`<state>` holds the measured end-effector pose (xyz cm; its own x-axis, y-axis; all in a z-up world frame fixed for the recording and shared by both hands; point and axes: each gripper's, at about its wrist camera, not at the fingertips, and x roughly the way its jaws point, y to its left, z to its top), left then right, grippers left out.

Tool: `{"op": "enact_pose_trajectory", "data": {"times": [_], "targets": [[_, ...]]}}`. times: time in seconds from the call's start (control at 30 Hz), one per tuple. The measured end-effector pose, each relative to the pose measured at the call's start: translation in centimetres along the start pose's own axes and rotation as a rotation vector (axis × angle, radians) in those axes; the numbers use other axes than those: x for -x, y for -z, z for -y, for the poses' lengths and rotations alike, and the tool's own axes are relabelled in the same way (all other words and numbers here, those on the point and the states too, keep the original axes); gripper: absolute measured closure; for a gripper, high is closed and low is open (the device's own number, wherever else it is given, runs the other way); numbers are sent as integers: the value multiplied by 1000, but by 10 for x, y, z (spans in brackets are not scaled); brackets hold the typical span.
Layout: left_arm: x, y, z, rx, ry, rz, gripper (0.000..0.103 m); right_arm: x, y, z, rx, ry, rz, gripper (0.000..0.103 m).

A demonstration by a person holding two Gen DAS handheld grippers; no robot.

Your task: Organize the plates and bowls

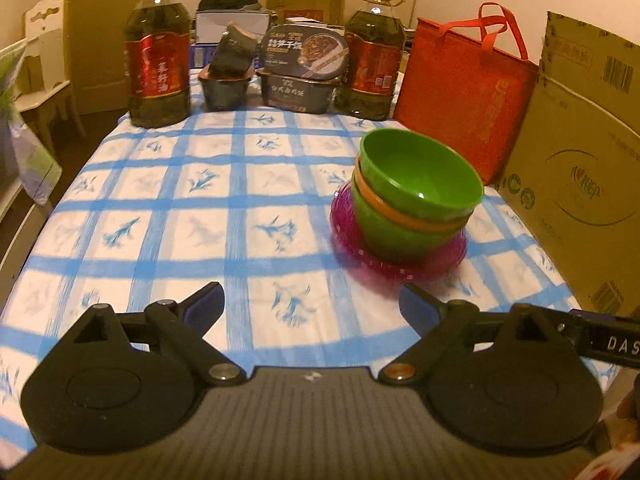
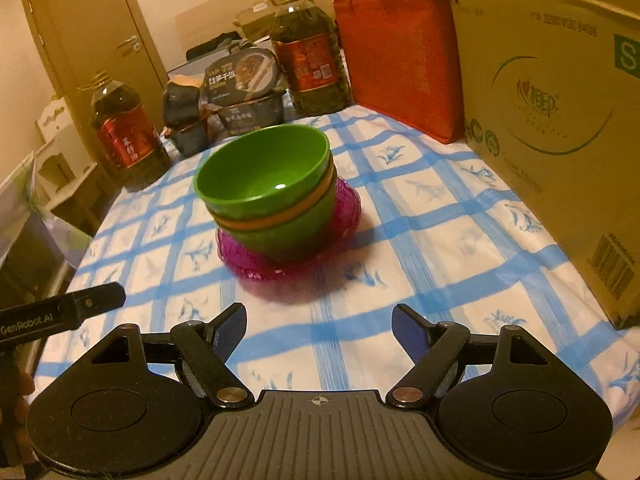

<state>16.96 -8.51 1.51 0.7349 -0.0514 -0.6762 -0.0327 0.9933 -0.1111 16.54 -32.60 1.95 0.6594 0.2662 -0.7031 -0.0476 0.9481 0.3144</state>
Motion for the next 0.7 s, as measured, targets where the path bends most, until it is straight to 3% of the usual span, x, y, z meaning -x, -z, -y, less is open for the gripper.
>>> {"op": "enact_pose_trajectory", "data": {"times": [0.37,0.57,0.7], "targets": [[31,43,-14,79,-17,-40,10,22,22,-17,124,64,17,24],[46,54,-18,100,-24,-65,10,34,40,-23,124,88,-10,24],[56,61,-13,90,9,-75,10,45,48,-27,106,78,-11,24]]}}
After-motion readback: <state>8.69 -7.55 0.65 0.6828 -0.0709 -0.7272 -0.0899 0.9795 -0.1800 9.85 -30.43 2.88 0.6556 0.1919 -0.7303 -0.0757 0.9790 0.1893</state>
